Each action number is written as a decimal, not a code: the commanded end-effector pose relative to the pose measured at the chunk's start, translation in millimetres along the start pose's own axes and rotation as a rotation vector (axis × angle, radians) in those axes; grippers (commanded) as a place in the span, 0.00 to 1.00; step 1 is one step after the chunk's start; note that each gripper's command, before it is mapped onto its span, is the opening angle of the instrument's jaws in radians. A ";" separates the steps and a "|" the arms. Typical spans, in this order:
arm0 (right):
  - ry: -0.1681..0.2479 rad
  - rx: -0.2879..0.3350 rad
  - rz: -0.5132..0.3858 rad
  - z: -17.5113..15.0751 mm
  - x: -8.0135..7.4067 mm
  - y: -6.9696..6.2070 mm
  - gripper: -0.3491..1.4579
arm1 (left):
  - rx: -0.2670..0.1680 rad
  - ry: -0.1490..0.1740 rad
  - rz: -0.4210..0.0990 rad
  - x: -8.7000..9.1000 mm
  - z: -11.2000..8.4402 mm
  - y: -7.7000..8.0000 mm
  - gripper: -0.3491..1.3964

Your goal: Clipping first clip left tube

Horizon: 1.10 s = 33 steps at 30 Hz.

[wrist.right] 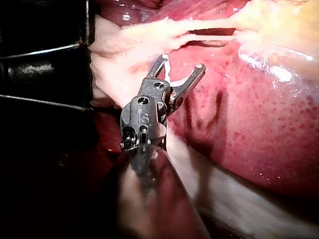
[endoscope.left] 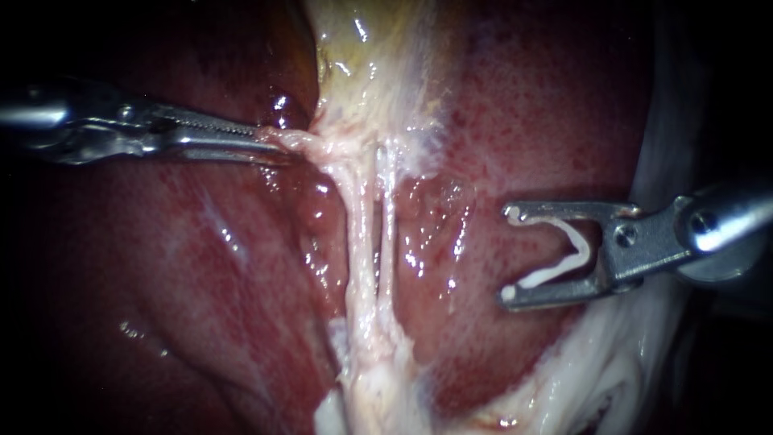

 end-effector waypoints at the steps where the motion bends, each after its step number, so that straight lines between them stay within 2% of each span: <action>1: 0.000 0.000 0.001 0.0 -0.1 0.0 0.47 | -0.002 0.000 -0.001 0.2 -0.3 0.0 0.00; 3: 0.000 0.000 0.001 0.0 -0.1 0.0 0.47 | -0.013 0.000 -0.005 0.9 -1.3 -0.1 0.00; 5: 0.000 -0.001 0.001 0.0 -0.1 0.0 0.47 | -0.006 0.000 -0.009 2.0 -2.7 -0.4 0.00; 7: 0.001 0.002 0.001 0.0 -0.1 0.0 0.47 | 0.006 0.016 -0.024 3.3 -4.6 -0.8 0.00; 9: 0.001 0.002 0.001 0.1 0.0 0.0 0.47 | 0.020 0.038 -0.016 4.5 -6.5 -1.0 0.00; 13: 0.008 0.026 0.002 0.4 0.2 0.1 0.46 | 0.034 0.050 -0.009 5.7 -8.7 -1.0 0.00; 16: 0.018 0.066 0.008 1.5 0.7 0.1 0.46 | 0.037 0.050 -0.009 5.7 -8.6 -0.8 0.00; 20: 0.042 0.099 0.067 3.8 1.0 -0.4 0.46 | 0.039 0.050 -0.009 5.6 -8.3 -0.7 0.00; 27: 0.136 0.154 0.164 9.5 1.3 -1.4 0.46 | 0.041 0.050 -0.009 5.6 -8.1 -0.7 0.00; 33: 0.204 0.191 0.240 13.5 1.7 -1.0 0.46 | 0.047 0.050 -0.009 5.6 -7.8 -0.6 0.00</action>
